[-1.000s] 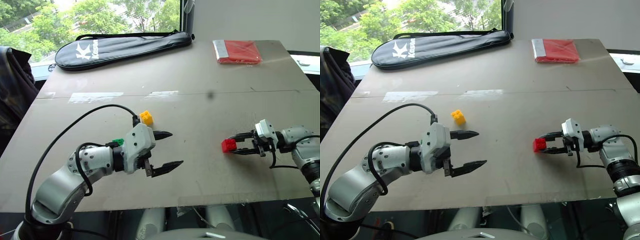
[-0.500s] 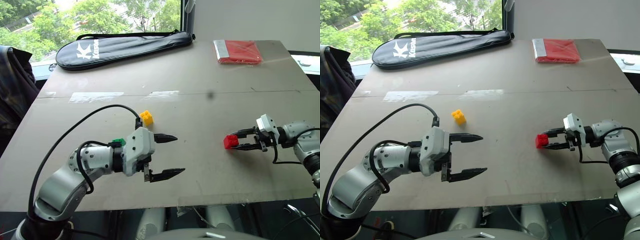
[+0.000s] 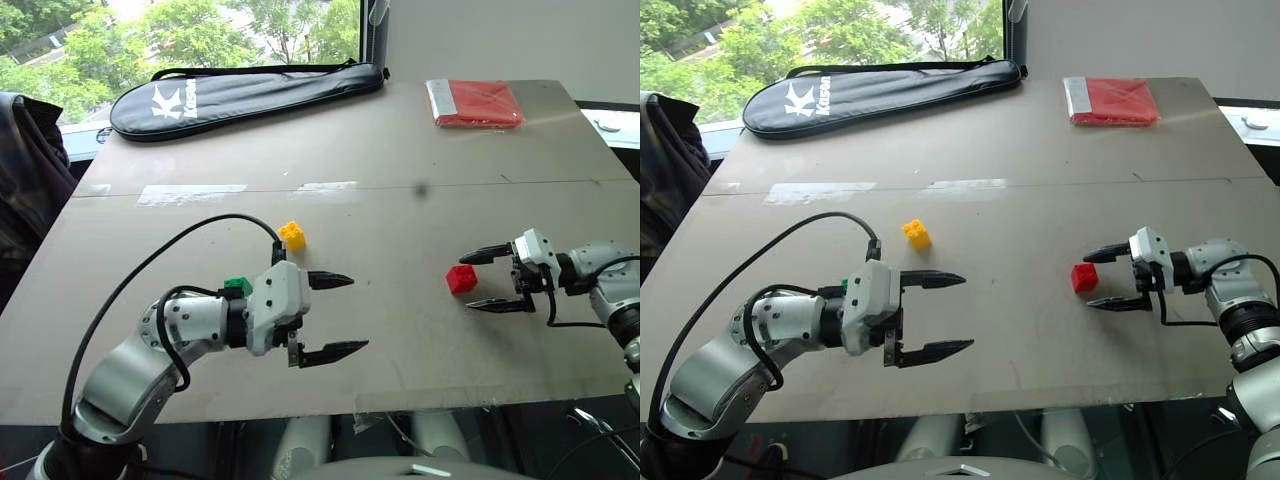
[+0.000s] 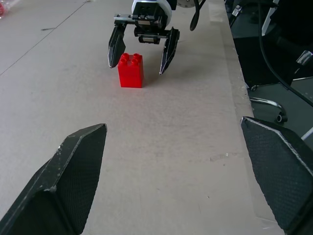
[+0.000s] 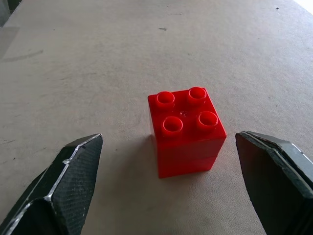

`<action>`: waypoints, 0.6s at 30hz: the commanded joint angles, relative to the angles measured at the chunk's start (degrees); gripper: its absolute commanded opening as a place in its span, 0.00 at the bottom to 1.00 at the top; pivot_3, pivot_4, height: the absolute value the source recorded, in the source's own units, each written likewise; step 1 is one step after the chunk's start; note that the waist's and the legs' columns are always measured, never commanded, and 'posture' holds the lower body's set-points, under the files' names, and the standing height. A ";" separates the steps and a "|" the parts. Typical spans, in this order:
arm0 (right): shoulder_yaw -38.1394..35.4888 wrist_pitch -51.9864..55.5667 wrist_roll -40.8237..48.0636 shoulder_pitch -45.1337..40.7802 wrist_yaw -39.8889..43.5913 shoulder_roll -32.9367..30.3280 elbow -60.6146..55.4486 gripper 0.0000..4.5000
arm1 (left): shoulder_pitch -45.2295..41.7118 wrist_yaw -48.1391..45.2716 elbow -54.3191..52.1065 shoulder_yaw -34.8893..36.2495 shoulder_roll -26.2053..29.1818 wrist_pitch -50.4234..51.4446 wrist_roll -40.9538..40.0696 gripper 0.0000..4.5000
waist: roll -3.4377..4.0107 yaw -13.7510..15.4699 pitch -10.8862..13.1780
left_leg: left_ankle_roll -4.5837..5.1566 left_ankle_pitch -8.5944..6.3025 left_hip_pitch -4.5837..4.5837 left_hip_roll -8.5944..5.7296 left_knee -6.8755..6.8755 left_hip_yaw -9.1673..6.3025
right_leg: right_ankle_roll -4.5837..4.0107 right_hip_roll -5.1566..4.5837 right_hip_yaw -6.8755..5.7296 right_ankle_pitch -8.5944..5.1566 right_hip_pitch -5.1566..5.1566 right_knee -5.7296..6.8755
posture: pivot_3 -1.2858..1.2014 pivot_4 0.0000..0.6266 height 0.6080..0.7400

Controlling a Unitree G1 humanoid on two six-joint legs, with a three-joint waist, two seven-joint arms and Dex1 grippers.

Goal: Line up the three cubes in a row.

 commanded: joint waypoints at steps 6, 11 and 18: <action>-12.44 7.73 6.44 2.84 2.91 -2.44 -10.03 0.99 | 4.59 7.67 -1.88 4.41 -3.35 -0.84 1.38 1.00 | 0.08 0.17 0.05 | 0.01 -0.01 -0.03 0.01 -0.01 -0.02 | 0.02 -0.05 -0.01 0.01 -0.02 0.00 | 0.52 0.24 0.65; -23.85 15.50 8.13 9.16 -1.13 -1.96 -22.48 0.99 | 9.00 14.60 -3.86 8.01 -7.74 -0.91 1.81 1.00 | 0.09 0.53 0.06 | 0.02 -0.02 -0.05 0.00 -0.01 -0.06 | 0.16 -0.34 -0.01 0.09 -0.01 -0.01 | 0.52 0.24 0.65; -35.02 25.85 10.55 24.43 -5.91 -2.54 -40.81 0.99 | 23.75 20.72 -1.65 14.65 -15.36 -9.43 7.59 1.00 | 0.13 1.41 0.06 | 0.02 -0.03 -0.13 -0.02 -0.05 -0.12 | 0.12 -0.44 0.02 0.06 -0.07 -0.04 | 0.52 0.24 0.65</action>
